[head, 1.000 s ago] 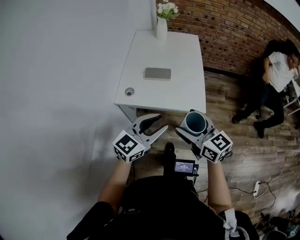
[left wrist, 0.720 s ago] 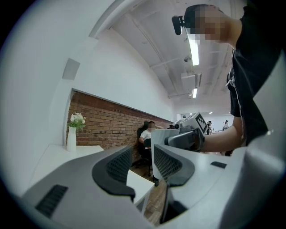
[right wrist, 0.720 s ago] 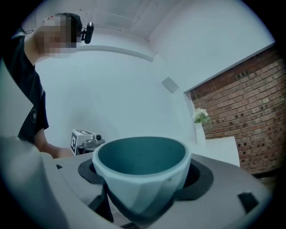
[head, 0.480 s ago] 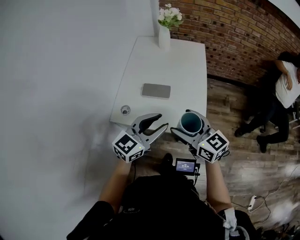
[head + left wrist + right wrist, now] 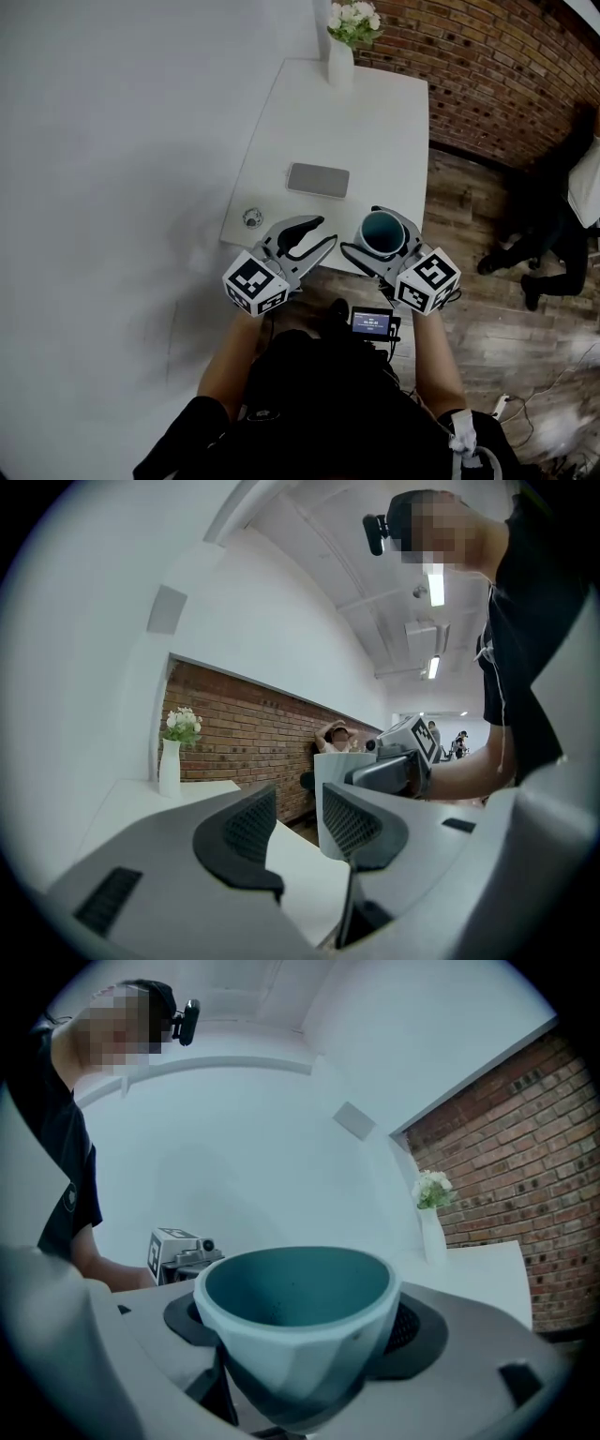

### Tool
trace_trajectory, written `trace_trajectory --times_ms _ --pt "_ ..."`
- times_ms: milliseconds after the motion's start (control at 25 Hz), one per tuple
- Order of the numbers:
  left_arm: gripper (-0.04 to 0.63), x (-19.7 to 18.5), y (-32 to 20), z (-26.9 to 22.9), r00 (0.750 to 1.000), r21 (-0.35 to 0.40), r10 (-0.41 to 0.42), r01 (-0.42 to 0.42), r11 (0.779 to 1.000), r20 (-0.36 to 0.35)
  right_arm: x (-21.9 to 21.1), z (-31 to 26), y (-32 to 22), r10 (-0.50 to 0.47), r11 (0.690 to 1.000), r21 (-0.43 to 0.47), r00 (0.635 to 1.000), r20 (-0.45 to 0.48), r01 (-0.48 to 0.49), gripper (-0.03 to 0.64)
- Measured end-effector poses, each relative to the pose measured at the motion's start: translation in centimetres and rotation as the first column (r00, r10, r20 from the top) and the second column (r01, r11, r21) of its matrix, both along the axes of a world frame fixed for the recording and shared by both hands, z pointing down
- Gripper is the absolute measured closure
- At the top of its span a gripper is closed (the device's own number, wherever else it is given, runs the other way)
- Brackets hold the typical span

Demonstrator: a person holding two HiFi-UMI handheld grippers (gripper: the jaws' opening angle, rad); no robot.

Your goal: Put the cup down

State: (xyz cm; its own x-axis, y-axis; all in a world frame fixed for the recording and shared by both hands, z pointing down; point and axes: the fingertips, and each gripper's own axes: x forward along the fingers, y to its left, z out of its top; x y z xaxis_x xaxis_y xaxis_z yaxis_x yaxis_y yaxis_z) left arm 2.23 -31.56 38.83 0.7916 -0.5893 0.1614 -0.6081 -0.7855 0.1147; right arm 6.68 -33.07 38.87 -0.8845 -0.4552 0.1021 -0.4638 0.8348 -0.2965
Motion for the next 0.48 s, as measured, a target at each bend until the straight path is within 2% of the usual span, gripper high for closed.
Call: trace_trajectory --times_ms 160,320,480 --pt "0.433 -1.5 -1.7 1.9 1.0 0.001 0.004 -0.004 1.0 -0.009 -1.4 1.9 -1.8 0.006 1.0 0.002 1.0 -0.008 -0.006 0.199" --pt "0.434 -0.9 -0.7 1.6 1.0 -0.013 0.007 -0.007 1.0 -0.002 -1.0 1.5 -0.8 0.0 1.0 -0.014 1.0 -0.011 0.0 0.199" --pt "0.433 -1.6 -1.8 2.1 1.0 -0.016 0.027 -0.027 0.999 -0.015 -2.1 2.4 -1.6 0.01 1.0 -0.019 1.0 -0.023 -0.011 0.199"
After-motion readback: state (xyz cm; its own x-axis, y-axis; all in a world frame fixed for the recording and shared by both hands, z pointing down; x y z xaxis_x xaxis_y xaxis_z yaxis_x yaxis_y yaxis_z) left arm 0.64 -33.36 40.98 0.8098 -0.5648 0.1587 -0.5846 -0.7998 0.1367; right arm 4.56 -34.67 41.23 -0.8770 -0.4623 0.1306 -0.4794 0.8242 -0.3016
